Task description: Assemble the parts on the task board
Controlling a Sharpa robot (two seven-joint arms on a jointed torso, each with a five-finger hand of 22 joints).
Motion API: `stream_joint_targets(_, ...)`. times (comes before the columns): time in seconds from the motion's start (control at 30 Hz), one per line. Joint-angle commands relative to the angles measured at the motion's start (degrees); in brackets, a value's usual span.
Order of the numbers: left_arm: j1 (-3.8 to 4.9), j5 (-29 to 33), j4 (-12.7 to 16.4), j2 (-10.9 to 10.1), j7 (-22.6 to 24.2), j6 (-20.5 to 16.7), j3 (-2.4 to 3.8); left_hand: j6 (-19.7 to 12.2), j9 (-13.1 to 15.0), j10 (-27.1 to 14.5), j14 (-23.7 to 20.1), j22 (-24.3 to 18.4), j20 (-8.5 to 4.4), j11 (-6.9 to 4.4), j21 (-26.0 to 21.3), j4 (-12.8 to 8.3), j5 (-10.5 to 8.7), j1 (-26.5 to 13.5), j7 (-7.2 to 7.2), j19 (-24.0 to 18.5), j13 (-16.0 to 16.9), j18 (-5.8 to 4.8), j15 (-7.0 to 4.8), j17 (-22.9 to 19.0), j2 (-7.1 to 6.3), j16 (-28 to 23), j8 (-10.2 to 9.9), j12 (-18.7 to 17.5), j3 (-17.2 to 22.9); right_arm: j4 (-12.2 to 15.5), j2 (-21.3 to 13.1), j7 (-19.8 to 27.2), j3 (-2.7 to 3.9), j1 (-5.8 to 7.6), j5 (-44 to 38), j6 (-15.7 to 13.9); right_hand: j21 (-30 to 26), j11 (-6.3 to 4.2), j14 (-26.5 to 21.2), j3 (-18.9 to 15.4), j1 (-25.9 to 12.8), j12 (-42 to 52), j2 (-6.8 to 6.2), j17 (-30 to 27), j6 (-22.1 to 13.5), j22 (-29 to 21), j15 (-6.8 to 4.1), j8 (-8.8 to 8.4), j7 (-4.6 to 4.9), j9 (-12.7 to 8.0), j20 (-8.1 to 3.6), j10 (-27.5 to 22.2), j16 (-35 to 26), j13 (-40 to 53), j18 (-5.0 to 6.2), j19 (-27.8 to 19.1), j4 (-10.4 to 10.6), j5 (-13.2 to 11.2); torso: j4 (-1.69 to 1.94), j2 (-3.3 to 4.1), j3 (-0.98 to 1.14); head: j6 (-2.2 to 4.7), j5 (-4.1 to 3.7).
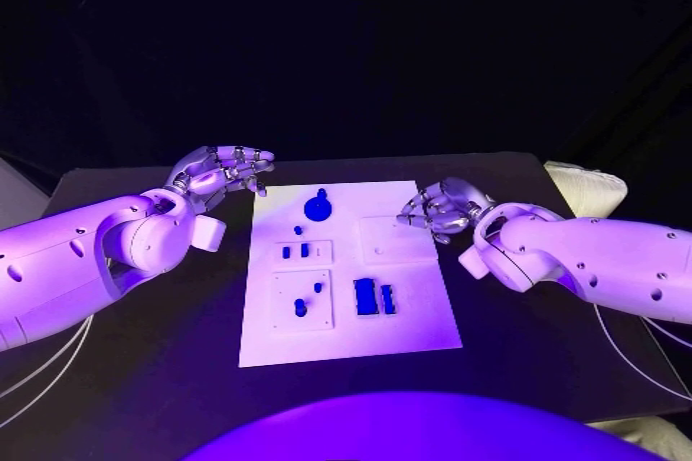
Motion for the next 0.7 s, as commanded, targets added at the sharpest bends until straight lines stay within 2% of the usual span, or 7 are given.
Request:
stream_joint_targets(0.03, -0.03, 2.9, -2.4, 1.6, 4.5, -3.4, 0.07, -0.3, -0.1, 0.6, -0.8, -0.2, 0.05, -0.26, -0.7, 0.4, -0.08, -0.4, -0.04, -0.1, 0.0, 0.79, 0.05, -0.2, 0.35, -0.4, 0.3, 0.5, -0.1, -6.5, 2.9, 16.4, 0.49, 0.37, 18.6, 0.0, -14.9, 0.52, -7.0, 4.2, 2.5, -21.8, -1.44, -15.8, -0.9, -5.9, 0.55, -0.60, 0.61, -0.3, 0.73, -11.6, -15.3, -13.2, 1.63, -5.8, 0.4, -0.4, -0.07, -1.14, -0.35, 0.01, 0.44)
stream_joint_targets(0.23, -0.05, 5.2, -7.4, 4.9, 6.8, -5.1, 0.09, -1.4, -0.3, -1.1, -11.0, -4.5, 2.23, 1.33, -9.0, 1.6, -0.06, -0.8, 0.87, -7.0, -2.9, 0.15, 2.47, -4.8, -0.50, -8.8, 0.6, -3.7, 0.4, -15.7, 7.8, 22.2, 1.24, 0.63, 26.2, 3.2, -25.5, 2.31, -18.1, 15.1, 3.2, -38.8, -4.88, -29.8, -1.7, -16.2, 2.91, -1.55, 1.71, -1.1, 3.02, -14.3, -39.2, -34.1, 1.20, -12.1, 0.6, -2.0, 0.03, -2.06, -0.15, 0.01, 1.23)
stream_joint_targets(0.4, -0.08, 6.2, -10.7, 7.0, 8.3, -5.5, 0.10, -3.1, -2.1, 1.6, -14.9, -16.3, 6.74, 2.56, -27.1, 3.1, -0.06, -0.3, 0.60, -9.9, -3.2, 0.76, 5.31, -13.8, -0.78, -27.3, 0.4, -13.7, 0.2, -20.5, 10.6, 24.6, 1.57, 0.67, 28.9, 5.5, -31.3, 4.10, -20.9, 20.5, 0.0, -49.2, -6.36, -36.8, -1.4, -25.7, 5.52, -3.68, 3.08, -1.9, 5.95, -10.9, -53.0, -52.3, 1.53, -15.4, -2.2, -3.3, 0.13, -2.38, 0.05, 0.01, 1.58)
stream_joint_targets(0.43, -0.07, 3.8, -10.2, 6.7, 4.9, -3.9, 0.05, -49.5, -12.9, -49.2, -57.2, -36.5, -9.02, -7.57, -49.9, -0.3, -4.59, -23.4, -10.84, -50.4, -6.8, -9.69, -3.38, -23.2, 10.01, -63.6, -19.2, -35.0, -33.3, -19.8, 10.2, 18.9, 1.54, 0.68, 23.3, 1.9, -34.8, -2.75, -39.0, -7.4, -23.5, -60.3, 6.08, -68.0, -52.7, -73.7, 1.29, -20.54, -7.47, -17.7, -4.72, -30.1, -75.4, -73.2, -8.80, -72.0, -15.3, -15.6, 0.07, -2.02, -0.11, 0.00, 1.33)
stream_joint_targets(0.53, -0.14, 3.8, -9.9, 6.6, 4.9, -4.5, 0.07, -49.5, -12.9, -49.2, -57.2, -36.5, -9.02, -7.57, -49.9, -0.3, -4.59, -26.5, -10.84, -50.4, -6.8, -9.69, -3.38, -23.2, 10.01, -63.6, -19.2, -35.0, -33.3, -19.3, 10.1, 19.1, 1.74, 0.53, 23.7, 1.5, -34.8, -2.75, -41.9, -7.4, -27.6, -60.3, 6.08, -68.0, -52.7, -73.7, 1.29, -20.54, -7.47, -17.7, -4.72, -32.8, -75.4, -73.2, -8.80, -72.0, -15.3, -15.6, 0.06, -2.06, -0.07, 0.25, 1.38)
stream_joint_targets(0.57, -0.21, 3.9, -9.6, 6.6, 5.0, -4.9, 0.09, -49.5, -12.9, -49.2, -57.2, -36.5, -9.02, -7.57, -49.9, -0.3, -4.59, -28.9, -10.84, -50.4, -6.8, -9.69, -3.38, -23.2, 10.01, -63.6, -19.2, -35.0, -33.3, -18.9, 10.1, 19.3, 1.90, 0.40, 24.0, 1.2, -34.8, -2.75, -82.3, -7.4, -30.2, -60.3, 6.08, -68.0, -52.7, -73.7, 1.29, -20.54, -7.47, -17.7, -4.72, -74.5, -75.4, -73.2, -8.80, -72.0, -15.3, -15.6, 0.05, -2.10, -0.03, 0.46, 1.42)
stream_joint_targets(0.7, -0.70, 4.2, -7.4, 6.3, 5.5, -8.1, 0.24, -49.5, -12.9, -49.2, -57.2, -36.5, -9.02, -7.57, -49.9, -0.3, -4.59, -36.1, -10.84, -50.4, -6.8, -9.69, -3.38, -23.2, 10.01, -63.6, -19.2, -35.0, -33.3, -15.7, 9.5, 20.6, 3.17, -0.54, 26.1, -1.0, -34.8, -2.75, -82.3, -7.4, -37.8, -60.3, 6.08, -68.0, -52.7, -73.7, 1.29, -20.54, -7.47, -17.7, -4.72, -74.5, -75.4, -73.2, -8.80, -72.0, -15.3, -15.6, 0.01, -2.38, 0.23, 2.07, 1.71)
